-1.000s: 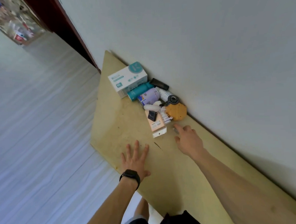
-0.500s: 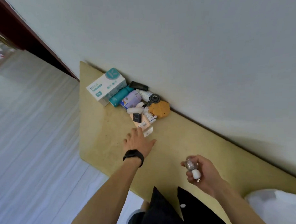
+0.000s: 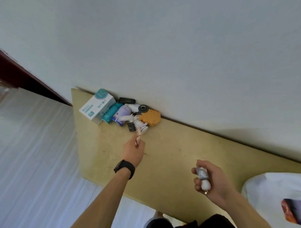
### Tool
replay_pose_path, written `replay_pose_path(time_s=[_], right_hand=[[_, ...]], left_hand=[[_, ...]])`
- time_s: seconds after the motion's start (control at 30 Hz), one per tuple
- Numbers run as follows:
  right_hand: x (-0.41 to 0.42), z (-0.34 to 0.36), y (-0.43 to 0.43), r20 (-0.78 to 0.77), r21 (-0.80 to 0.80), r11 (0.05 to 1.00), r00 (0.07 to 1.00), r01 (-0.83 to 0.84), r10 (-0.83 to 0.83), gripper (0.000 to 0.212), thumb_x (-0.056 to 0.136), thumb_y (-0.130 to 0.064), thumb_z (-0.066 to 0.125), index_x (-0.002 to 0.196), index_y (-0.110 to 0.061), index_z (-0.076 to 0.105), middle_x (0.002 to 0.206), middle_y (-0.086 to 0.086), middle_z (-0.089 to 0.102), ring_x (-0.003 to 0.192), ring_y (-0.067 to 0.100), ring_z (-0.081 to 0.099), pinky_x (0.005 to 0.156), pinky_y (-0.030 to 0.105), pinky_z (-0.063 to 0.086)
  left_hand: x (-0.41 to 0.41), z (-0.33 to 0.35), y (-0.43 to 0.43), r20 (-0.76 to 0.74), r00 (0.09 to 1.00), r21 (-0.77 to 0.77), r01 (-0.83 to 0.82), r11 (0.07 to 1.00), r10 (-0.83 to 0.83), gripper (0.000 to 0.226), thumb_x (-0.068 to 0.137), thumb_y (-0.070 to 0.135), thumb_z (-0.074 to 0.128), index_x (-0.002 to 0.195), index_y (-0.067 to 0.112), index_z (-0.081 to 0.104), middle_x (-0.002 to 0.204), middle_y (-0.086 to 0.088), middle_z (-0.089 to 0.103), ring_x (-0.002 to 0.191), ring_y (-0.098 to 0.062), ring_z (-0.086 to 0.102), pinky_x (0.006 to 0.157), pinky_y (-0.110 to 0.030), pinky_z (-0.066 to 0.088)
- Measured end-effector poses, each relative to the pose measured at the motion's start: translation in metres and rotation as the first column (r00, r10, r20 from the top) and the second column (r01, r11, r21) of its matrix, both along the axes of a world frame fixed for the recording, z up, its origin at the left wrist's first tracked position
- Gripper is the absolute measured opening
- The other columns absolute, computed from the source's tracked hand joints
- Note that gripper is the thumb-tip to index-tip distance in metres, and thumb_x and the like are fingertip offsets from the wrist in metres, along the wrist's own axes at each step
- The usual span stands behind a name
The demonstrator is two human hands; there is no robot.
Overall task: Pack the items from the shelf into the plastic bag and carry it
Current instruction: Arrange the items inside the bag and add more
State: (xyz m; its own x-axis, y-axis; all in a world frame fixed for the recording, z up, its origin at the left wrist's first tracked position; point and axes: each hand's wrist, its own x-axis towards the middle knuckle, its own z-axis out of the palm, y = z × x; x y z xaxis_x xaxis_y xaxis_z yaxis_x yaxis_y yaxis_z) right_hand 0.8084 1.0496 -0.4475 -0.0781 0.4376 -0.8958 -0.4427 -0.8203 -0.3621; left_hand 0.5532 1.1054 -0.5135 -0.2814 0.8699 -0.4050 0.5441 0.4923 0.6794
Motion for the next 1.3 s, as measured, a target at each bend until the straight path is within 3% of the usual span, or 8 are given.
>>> replay_pose_path(time_s=[0.17,0.33,0.47,0.57,0.7,0.97,1.13,1.3], right_hand=[[0.001,0.020,0.004,0.085,0.052,0.985,0.984,-0.164,0.159,0.032,0.077,-0.038,0.075,0.067,-0.019,0.051,0.076,0.007,0.064,0.045,0.015,0.046,0.041,0.022,0.037],[0.003,0.047,0.011,0.111,0.212,0.933,0.956,-0.289,0.271,0.049,0.082,-0.054,0.069,0.107,-0.012,0.069,0.096,0.006,0.075,0.045,0.011,0.043,0.039,0.020,0.035],[0.021,0.071,0.004,0.165,0.411,0.853,0.947,-0.321,0.277,0.038,0.082,-0.040,0.072,0.108,-0.012,0.074,0.079,0.004,0.068,0.046,0.011,0.045,0.037,0.020,0.034],[0.048,0.080,-0.011,0.347,0.468,0.806,0.914,-0.361,0.208,0.024,0.084,-0.030,0.075,0.100,-0.012,0.077,0.076,0.008,0.068,0.046,0.016,0.044,0.039,0.023,0.033],[0.101,0.091,-0.044,0.513,0.455,0.840,0.858,-0.295,0.024,0.011,0.090,-0.024,0.070,0.094,-0.015,0.076,0.072,0.006,0.068,0.046,0.014,0.048,0.044,0.024,0.036],[0.248,0.106,-0.160,0.521,0.440,0.892,0.839,-0.105,-0.158,0.008,0.089,-0.020,0.072,0.091,-0.015,0.078,0.051,0.011,0.053,0.043,0.018,0.043,0.043,0.021,0.036],[0.338,0.093,-0.233,0.566,0.360,0.925,0.758,0.125,-0.323,0.014,0.088,-0.018,0.071,0.082,-0.006,0.074,0.053,0.019,0.048,0.043,0.022,0.042,0.043,0.025,0.035],[0.382,0.042,-0.267,0.659,0.131,0.984,0.732,0.118,-0.175,0.027,0.094,-0.022,0.063,0.080,0.001,0.067,0.047,0.009,0.057,0.041,0.018,0.049,0.050,0.029,0.036]], left_hand=[[0.004,0.058,-0.014,0.604,0.678,-0.267,-0.322,0.908,0.418,0.014,0.094,0.007,0.046,0.086,0.010,0.057,0.094,-0.012,0.069,0.081,-0.028,0.067,0.080,-0.045,0.057],[0.025,0.101,-0.013,0.730,0.627,-0.343,-0.012,0.939,0.274,0.009,0.080,0.011,0.051,0.086,0.006,0.054,0.086,-0.015,0.061,0.065,-0.024,0.061,0.056,-0.028,0.050],[0.059,0.125,-0.005,0.691,0.718,-0.257,0.142,0.956,0.079,0.009,0.078,0.008,0.060,0.076,0.013,0.053,0.081,-0.007,0.058,0.071,-0.022,0.061,0.062,-0.032,0.049],[0.089,0.137,0.000,0.626,0.776,-0.152,0.215,0.965,-0.074,0.012,0.089,0.017,0.064,0.099,0.011,0.060,0.093,-0.005,0.070,0.081,-0.021,0.067,0.071,-0.037,0.055],[0.151,0.152,-0.013,0.590,0.748,-0.074,0.426,0.902,-0.305,0.035,0.085,0.021,0.075,0.115,0.017,0.058,0.093,-0.009,0.076,0.079,-0.025,0.073,0.067,-0.030,0.055],[0.324,0.171,-0.066,0.460,0.645,0.029,0.676,0.737,-0.610,0.019,0.088,0.037,0.070,0.101,0.026,0.063,0.090,0.005,0.076,0.078,-0.012,0.072,0.073,-0.031,0.052],[0.400,0.148,-0.093,0.063,0.768,0.092,0.631,0.770,-0.637,0.068,0.072,0.071,0.066,0.128,0.038,0.046,0.132,0.009,0.044,0.117,-0.014,0.052,0.094,-0.030,0.046],[0.430,0.130,-0.102,-0.115,0.619,-0.132,0.765,0.630,-0.777,0.082,0.079,0.014,0.067,0.148,0.030,0.027,0.150,-0.007,0.032,0.127,-0.027,0.048,0.095,-0.028,0.044]])
